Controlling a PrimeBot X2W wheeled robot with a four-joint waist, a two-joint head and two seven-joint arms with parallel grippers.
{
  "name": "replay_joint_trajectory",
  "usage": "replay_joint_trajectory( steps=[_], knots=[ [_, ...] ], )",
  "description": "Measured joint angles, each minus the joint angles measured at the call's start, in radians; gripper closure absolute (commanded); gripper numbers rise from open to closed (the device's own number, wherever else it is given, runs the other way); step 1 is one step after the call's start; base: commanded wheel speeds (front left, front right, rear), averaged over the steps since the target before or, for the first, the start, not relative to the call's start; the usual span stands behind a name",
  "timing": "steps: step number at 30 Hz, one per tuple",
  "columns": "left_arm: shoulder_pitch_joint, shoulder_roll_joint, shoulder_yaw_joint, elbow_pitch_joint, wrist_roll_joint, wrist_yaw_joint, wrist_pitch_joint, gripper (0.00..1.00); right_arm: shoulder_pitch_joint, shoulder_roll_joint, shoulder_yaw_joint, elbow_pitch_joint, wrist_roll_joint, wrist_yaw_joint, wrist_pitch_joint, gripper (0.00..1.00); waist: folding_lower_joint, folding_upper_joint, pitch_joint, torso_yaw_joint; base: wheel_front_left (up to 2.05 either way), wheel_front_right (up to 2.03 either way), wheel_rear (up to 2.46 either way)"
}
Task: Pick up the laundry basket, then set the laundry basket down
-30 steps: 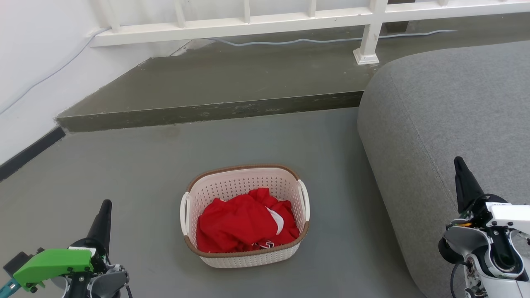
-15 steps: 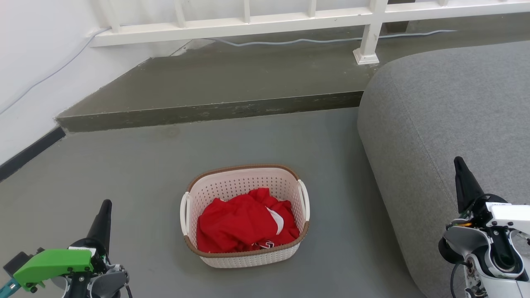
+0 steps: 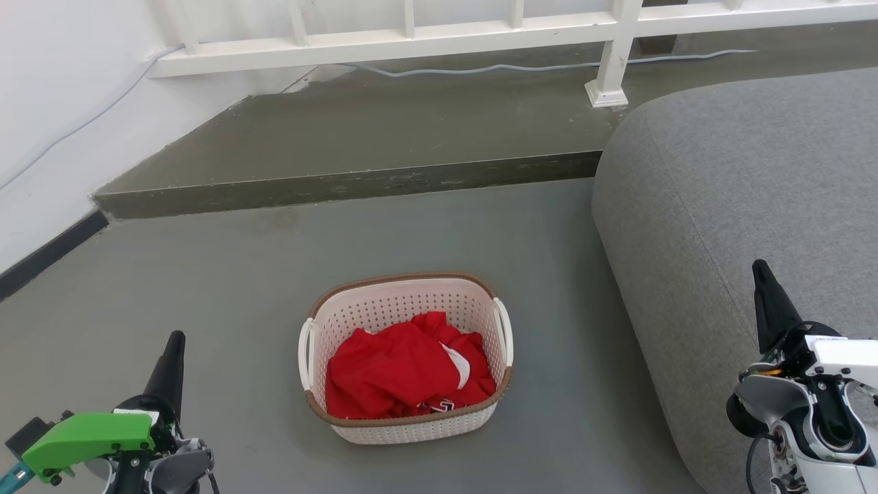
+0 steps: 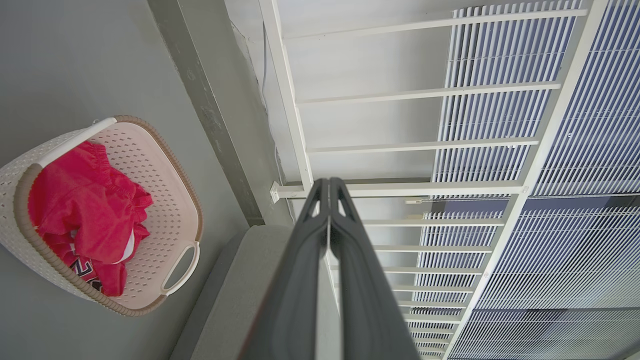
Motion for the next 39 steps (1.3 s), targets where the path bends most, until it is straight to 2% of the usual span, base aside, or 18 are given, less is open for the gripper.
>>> replay_joint_trajectory(
  steps=[32, 33, 34, 36, 37, 39],
  knots=[
    [0.000, 0.000, 0.000, 0.000, 0.000, 0.000, 0.000, 1.00, 0.000, 0.000, -0.001, 0.000, 0.000, 0.000, 0.000, 1.00, 0.0000, 0.0000, 0.000, 0.000, 0.00, 0.00, 0.00],
    [0.000, 0.000, 0.000, 0.000, 0.000, 0.000, 0.000, 0.00, 0.000, 0.000, -0.001, 0.000, 0.000, 0.000, 0.000, 0.00, 0.0000, 0.0000, 0.000, 0.000, 0.00, 0.00, 0.00],
    [0.002, -0.001, -0.001, 0.005, 0.000, 0.000, 0.000, 1.00, 0.000, 0.002, 0.000, 0.006, 0.000, -0.002, 0.000, 1.00, 0.0000, 0.0000, 0.000, 0.000, 0.00, 0.00, 0.00],
    [0.016, -0.009, -0.002, 0.027, 0.000, 0.001, 0.000, 1.00, 0.014, 0.012, 0.000, 0.027, 0.000, -0.004, 0.000, 1.00, 0.0000, 0.0000, 0.000, 0.000, 0.00, 0.00, 0.00],
    [0.025, -0.015, -0.002, 0.041, 0.000, 0.001, 0.000, 0.00, 0.025, 0.019, 0.001, 0.038, 0.000, -0.004, 0.000, 0.00, 0.0000, 0.0000, 0.000, 0.000, 0.00, 0.00, 0.00],
    [0.043, -0.024, -0.005, 0.053, 0.000, 0.001, 0.000, 0.00, 0.046, 0.028, 0.002, 0.053, 0.000, -0.004, 0.000, 0.00, 0.0000, 0.0000, 0.000, 0.000, 0.00, 0.00, 0.00]
  ],
)
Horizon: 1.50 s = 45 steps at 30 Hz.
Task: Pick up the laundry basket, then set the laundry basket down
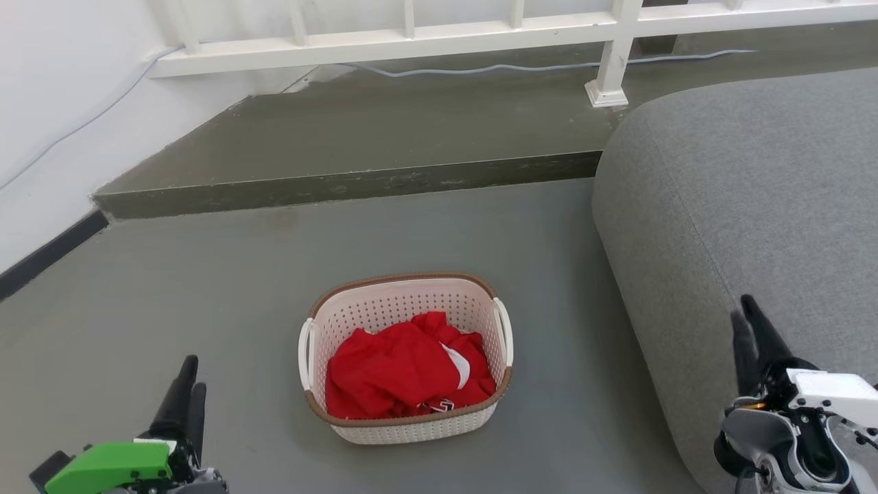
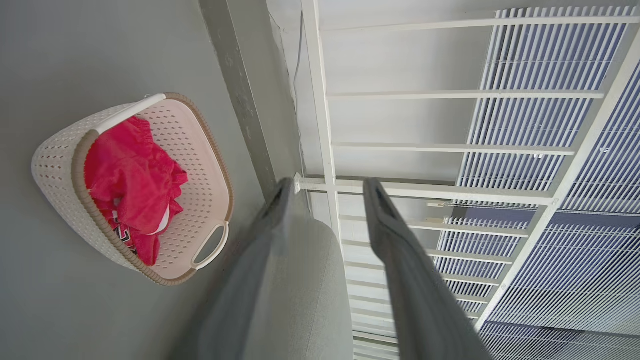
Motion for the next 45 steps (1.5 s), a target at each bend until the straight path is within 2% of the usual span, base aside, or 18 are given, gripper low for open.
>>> replay_joint_trajectory(
  steps=[12, 20, 31, 36, 45],
  knots=[
    [0.001, 0.000, -0.003, -0.025, 0.001, 0.000, -0.032, 0.00, 0.003, 0.000, 0.017, -0.025, -0.002, 0.000, -0.023, 0.00, 0.0000, 0.0000, 0.001, -0.001, 0.00, 0.00, 0.00],
    [0.000, 0.004, -0.014, -0.056, 0.023, 0.000, -0.065, 0.00, -0.002, -0.007, 0.045, -0.056, -0.055, 0.000, -0.046, 0.00, 0.0000, 0.0000, 0.004, -0.001, 0.00, 0.00, 0.00],
    [-0.001, 0.040, -0.053, -0.097, 0.146, 0.000, -0.107, 0.00, -0.013, -0.035, 0.108, -0.089, -0.151, 0.000, -0.090, 0.00, 0.0000, 0.0000, 0.005, -0.003, 0.00, 0.00, 0.00],
    [-0.002, 0.069, -0.078, -0.110, 0.245, 0.000, -0.128, 0.00, -0.021, -0.048, 0.143, -0.100, -0.204, 0.000, -0.114, 0.00, 0.0000, 0.0000, 0.004, -0.003, 0.00, 0.00, 0.00],
    [-0.002, 0.090, -0.095, -0.123, 0.415, 0.000, -0.159, 0.00, -0.042, -0.116, 0.212, -0.107, -0.412, 0.001, -0.147, 0.00, 0.0000, 0.0000, 0.004, -0.005, 0.00, 0.00, 0.00]
  ],
)
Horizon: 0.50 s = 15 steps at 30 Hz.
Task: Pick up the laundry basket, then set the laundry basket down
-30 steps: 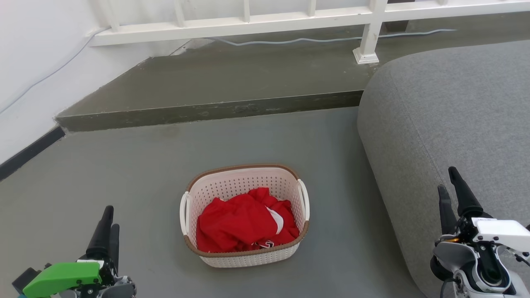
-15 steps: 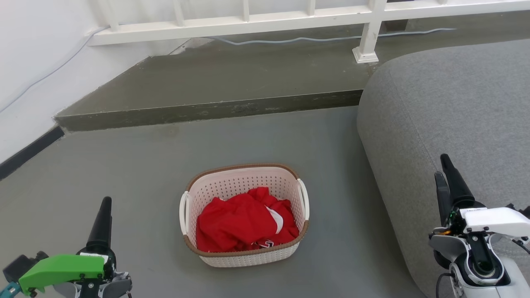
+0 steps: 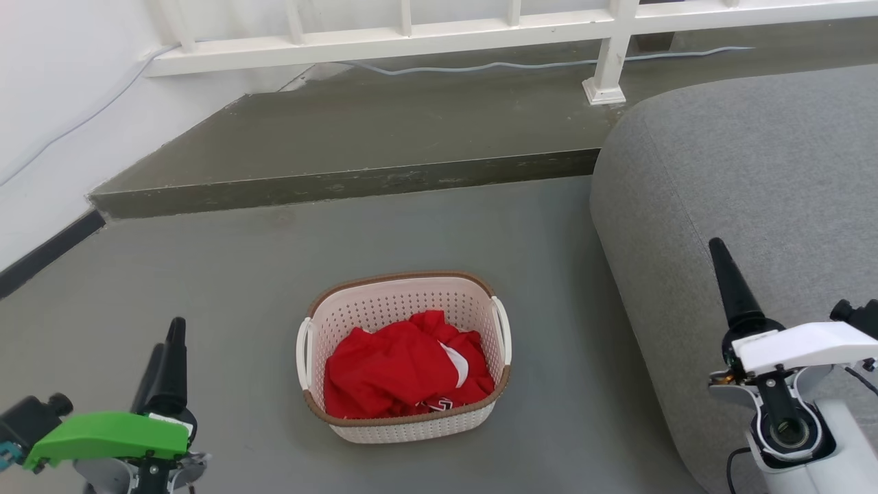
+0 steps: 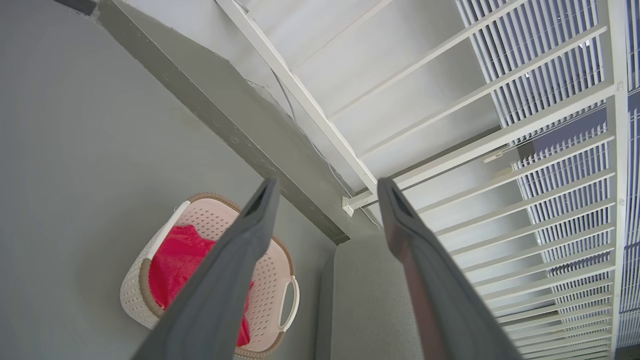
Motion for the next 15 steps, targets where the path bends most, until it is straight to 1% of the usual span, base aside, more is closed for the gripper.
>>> replay_joint_trajectory(
  steps=[5, 7, 10, 12, 14, 15],
  knots=[
    [-0.006, 0.013, -0.002, -0.024, 0.123, 0.005, -0.018, 0.00, -0.002, -0.011, 0.036, 0.001, -0.097, -0.001, -0.020, 0.00, 0.0000, 0.0000, 0.001, -0.001, 0.00, 0.00, 0.00],
    [-0.009, 0.013, -0.005, -0.031, 0.165, 0.013, -0.023, 0.00, -0.012, -0.020, 0.054, 0.002, -0.143, -0.001, -0.027, 0.00, 0.0000, 0.0000, 0.002, -0.001, 0.00, 0.00, 0.00],
    [-0.010, 0.013, -0.013, -0.042, 0.219, 0.017, -0.036, 0.00, -0.022, -0.030, 0.076, 0.002, -0.207, -0.012, -0.035, 0.00, 0.0000, 0.0000, 0.003, -0.002, 0.00, 0.00, 0.00],
    [-0.010, 0.013, -0.022, -0.046, 0.254, 0.020, -0.044, 0.00, -0.025, -0.030, 0.083, 0.001, -0.246, -0.025, -0.039, 0.00, 0.0000, 0.0000, 0.004, -0.002, 0.00, 0.00, 0.00],
    [-0.010, 0.013, -0.026, -0.046, 0.289, 0.028, -0.048, 0.00, -0.032, -0.030, 0.091, 0.000, -0.280, -0.036, -0.050, 0.00, 0.0000, 0.0000, 0.005, -0.003, 0.00, 0.00, 0.00],
    [-0.010, 0.013, -0.026, -0.046, 0.289, 0.028, -0.048, 0.00, -0.032, -0.030, 0.091, 0.000, -0.280, -0.036, -0.050, 0.00, 0.0000, 0.0000, 0.005, -0.003, 0.00, 0.00, 0.00]
  ],
)
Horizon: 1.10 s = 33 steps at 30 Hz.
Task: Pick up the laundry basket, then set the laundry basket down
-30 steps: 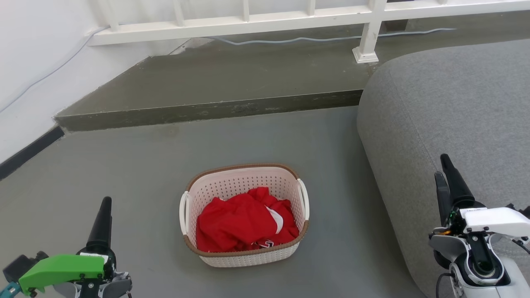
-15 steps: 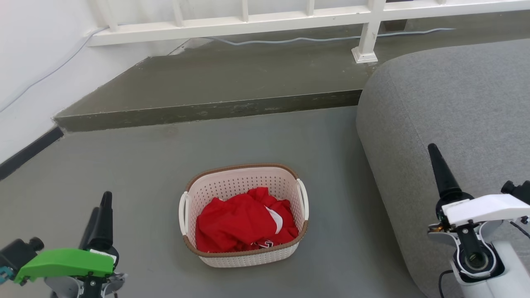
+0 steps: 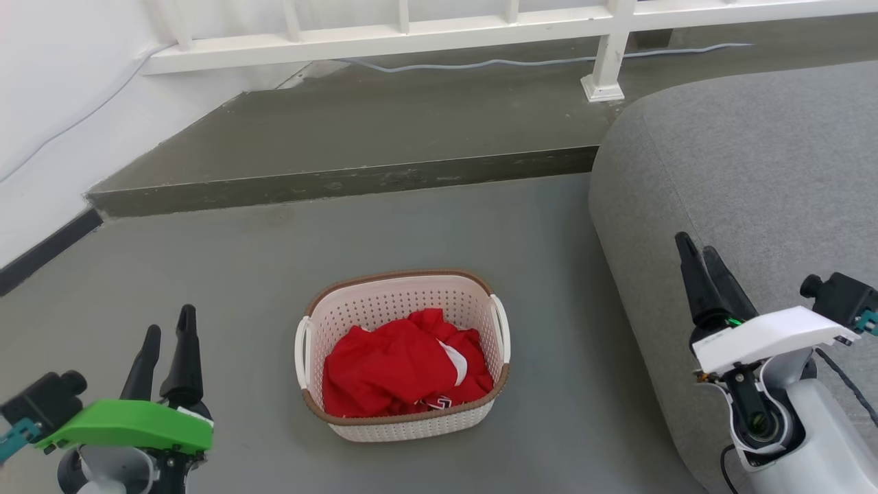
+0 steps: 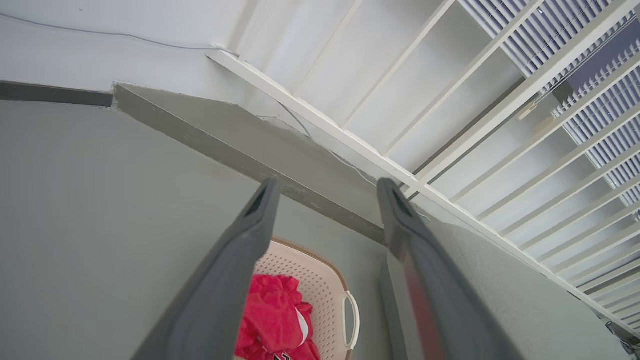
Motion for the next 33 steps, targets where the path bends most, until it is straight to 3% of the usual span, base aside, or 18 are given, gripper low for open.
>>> replay_joint_trajectory(
  steps=[14, 33],
  knots=[
    [0.000, -0.009, -0.021, -0.016, 0.202, 0.032, -0.050, 0.00, -0.016, 0.001, 0.059, -0.020, -0.210, -0.027, -0.047, 0.00, 0.0000, 0.0000, 0.003, -0.007, 0.00, 0.00, 0.00],
    [0.000, -0.029, -0.024, -0.050, 0.451, 0.034, -0.121, 0.00, -0.025, 0.001, 0.114, -0.030, -0.467, -0.036, -0.113, 0.00, 0.0000, 0.0000, 0.001, -0.007, 0.00, 0.00, 0.00]
  ],
)
